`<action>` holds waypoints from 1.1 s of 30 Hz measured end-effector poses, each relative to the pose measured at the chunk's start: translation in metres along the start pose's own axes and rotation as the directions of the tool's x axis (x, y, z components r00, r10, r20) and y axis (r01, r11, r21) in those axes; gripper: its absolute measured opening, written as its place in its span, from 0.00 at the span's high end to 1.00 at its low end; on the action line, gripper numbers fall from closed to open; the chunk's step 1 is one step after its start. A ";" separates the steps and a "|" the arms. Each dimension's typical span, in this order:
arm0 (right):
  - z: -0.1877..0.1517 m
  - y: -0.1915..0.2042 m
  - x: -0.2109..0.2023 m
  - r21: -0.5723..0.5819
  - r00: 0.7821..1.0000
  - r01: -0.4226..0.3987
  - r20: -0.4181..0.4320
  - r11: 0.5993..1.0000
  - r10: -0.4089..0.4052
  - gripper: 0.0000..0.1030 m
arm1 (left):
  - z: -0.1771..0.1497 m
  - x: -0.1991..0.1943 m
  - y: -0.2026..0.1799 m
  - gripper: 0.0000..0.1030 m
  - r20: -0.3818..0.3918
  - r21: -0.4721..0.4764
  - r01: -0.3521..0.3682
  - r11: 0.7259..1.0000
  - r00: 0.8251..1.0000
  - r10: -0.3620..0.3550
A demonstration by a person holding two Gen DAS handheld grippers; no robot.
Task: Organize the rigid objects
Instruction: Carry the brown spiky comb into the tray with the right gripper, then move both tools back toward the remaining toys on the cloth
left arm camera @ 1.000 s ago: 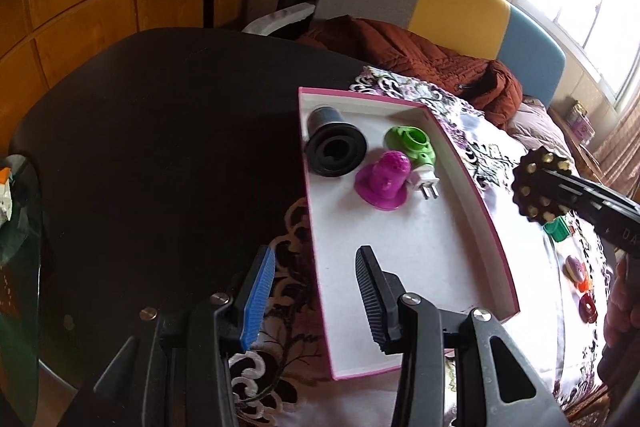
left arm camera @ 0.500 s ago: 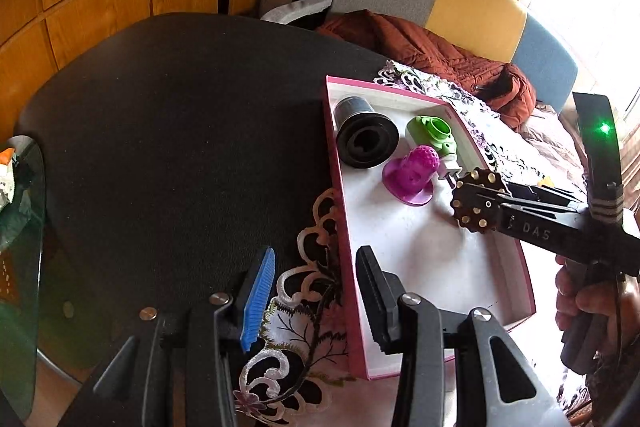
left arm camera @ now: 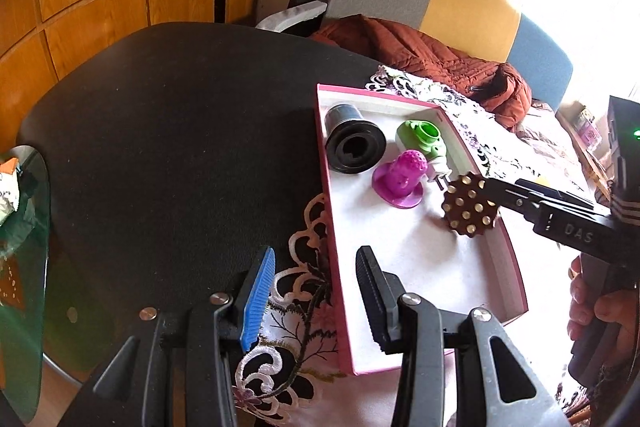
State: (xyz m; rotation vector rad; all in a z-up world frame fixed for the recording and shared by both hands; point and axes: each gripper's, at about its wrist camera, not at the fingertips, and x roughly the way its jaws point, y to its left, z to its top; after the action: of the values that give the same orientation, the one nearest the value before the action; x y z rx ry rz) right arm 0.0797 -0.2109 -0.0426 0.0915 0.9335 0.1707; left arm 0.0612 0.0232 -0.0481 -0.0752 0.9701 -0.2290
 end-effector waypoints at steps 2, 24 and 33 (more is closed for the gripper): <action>0.000 0.001 -0.006 0.000 1.000 0.003 0.016 1.000 -0.003 0.27 | -0.001 -0.002 -0.003 0.59 0.002 0.008 0.000 1.000 1.000 0.000; -0.024 -0.053 -0.095 0.039 0.975 0.140 0.170 0.989 -0.144 0.20 | -0.001 -0.018 -0.048 0.59 0.013 0.127 0.028 0.991 0.999 -0.030; -0.047 -0.146 -0.135 0.192 0.924 0.311 0.168 0.931 -0.343 0.11 | 0.000 -0.024 -0.086 0.59 0.027 0.230 0.049 0.972 0.998 -0.057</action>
State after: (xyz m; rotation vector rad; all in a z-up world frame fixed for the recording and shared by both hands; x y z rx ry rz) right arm -0.0209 -0.3791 0.0143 0.0988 0.7477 -0.2241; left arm 0.0342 -0.0551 -0.0148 0.1070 0.9032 -0.3864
